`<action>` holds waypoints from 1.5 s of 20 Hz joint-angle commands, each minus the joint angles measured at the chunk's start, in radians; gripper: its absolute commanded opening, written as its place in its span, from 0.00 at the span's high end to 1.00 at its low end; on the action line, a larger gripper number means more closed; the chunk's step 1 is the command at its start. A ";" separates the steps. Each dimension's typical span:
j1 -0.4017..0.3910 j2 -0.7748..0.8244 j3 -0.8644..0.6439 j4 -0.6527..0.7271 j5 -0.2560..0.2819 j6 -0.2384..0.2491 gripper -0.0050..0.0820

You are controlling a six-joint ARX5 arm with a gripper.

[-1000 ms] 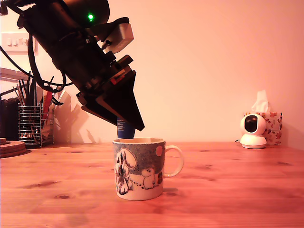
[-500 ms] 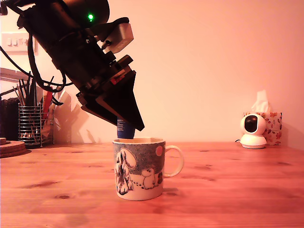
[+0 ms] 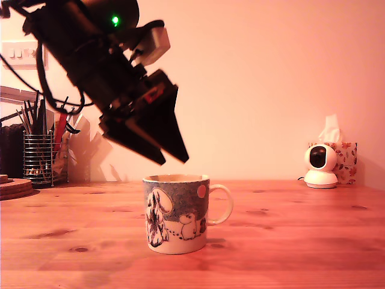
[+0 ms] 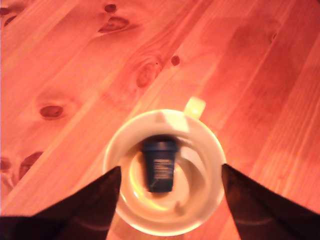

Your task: Pick up the coffee capsules on the table and drop them inside the coffee cup

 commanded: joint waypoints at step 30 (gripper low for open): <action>0.165 -0.418 -0.456 0.020 -0.026 -0.307 0.96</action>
